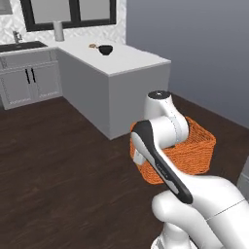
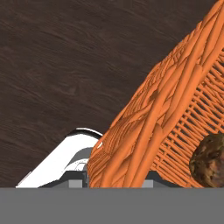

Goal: Open the cabinet, pick up the bread from the cabinet and place it in the basket. Then move the basket to the dining counter.

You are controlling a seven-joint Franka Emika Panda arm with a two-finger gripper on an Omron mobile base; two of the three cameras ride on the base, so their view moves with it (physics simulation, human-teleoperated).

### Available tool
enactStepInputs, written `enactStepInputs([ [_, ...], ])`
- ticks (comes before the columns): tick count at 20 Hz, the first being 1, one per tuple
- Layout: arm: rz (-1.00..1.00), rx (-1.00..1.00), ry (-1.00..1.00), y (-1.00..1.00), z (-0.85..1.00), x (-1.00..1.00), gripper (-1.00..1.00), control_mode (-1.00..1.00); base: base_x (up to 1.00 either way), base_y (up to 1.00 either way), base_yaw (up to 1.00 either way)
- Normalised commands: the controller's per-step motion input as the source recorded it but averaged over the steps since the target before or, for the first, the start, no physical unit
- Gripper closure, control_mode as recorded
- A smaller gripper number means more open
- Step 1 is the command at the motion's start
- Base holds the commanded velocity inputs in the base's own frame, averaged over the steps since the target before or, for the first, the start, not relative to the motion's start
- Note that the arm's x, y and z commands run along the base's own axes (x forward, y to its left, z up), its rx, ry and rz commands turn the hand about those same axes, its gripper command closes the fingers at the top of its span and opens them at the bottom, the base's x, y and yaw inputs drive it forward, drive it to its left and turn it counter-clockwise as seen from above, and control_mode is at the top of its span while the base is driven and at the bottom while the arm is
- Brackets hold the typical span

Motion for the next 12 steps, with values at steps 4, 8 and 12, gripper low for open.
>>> enactStepInputs([
  [4,0.0,0.0,0.0,0.0,0.0,0.0,1.0,1.0,1.0,0.0,-0.02],
  [8,0.0,0.0,0.0,0.0,0.0,0.0,1.0,1.0,1.0,-0.02,-0.01],
  [12,0.0,0.0,0.0,0.0,0.0,0.0,1.0,1.0,1.0,-0.1,-0.02],
])
